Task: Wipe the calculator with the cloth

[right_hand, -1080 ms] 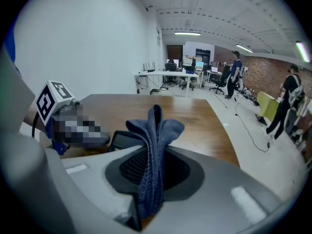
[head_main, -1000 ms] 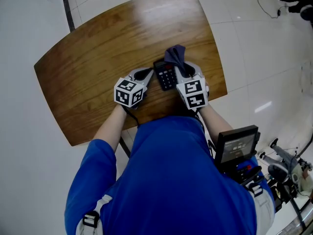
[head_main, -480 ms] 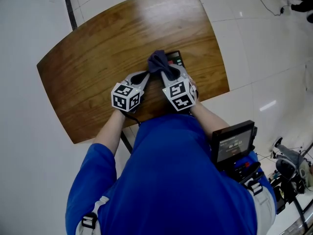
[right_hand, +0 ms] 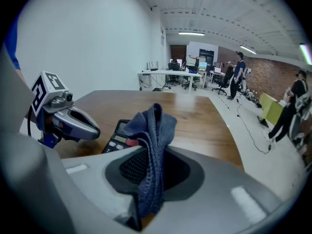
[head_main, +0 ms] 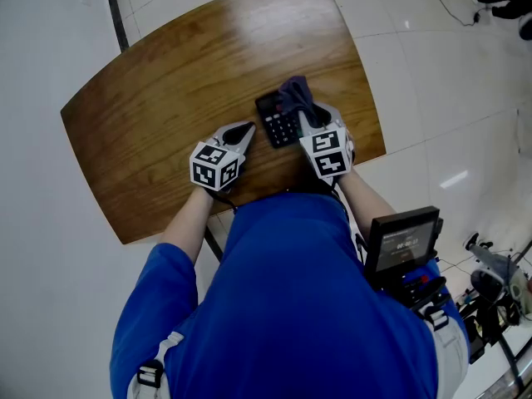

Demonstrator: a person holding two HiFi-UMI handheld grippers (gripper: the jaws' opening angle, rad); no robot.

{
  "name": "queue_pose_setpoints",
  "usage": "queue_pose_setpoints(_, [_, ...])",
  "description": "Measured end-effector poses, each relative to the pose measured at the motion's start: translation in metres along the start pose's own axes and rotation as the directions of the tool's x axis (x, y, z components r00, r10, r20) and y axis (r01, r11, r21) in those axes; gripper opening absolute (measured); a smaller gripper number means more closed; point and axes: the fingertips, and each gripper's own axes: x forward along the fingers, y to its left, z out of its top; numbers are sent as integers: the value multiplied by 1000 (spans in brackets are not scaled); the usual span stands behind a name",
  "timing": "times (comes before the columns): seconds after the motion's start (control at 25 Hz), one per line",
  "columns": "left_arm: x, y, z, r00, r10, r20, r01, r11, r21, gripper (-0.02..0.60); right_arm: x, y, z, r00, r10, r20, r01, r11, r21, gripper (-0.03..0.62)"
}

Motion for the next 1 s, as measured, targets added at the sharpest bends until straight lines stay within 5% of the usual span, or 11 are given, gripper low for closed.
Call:
queue_pose_setpoints(0.28, [0,1,-6,1000,12,3,-12,1000,-1,8,-5,-7,-3,1000,-17,2,17,1000,22,71])
queue_pose_setpoints(0.68, [3,-7,-9,997,54,-47,-52,998,41,6,-4,79,11,987,161,3,-159,977,-143,71])
queue_pose_setpoints(1.0, [2,-7,-14,997,46,-59,-43,998,46,6,2,55,3,993,113,-19,-114,986,-120,71])
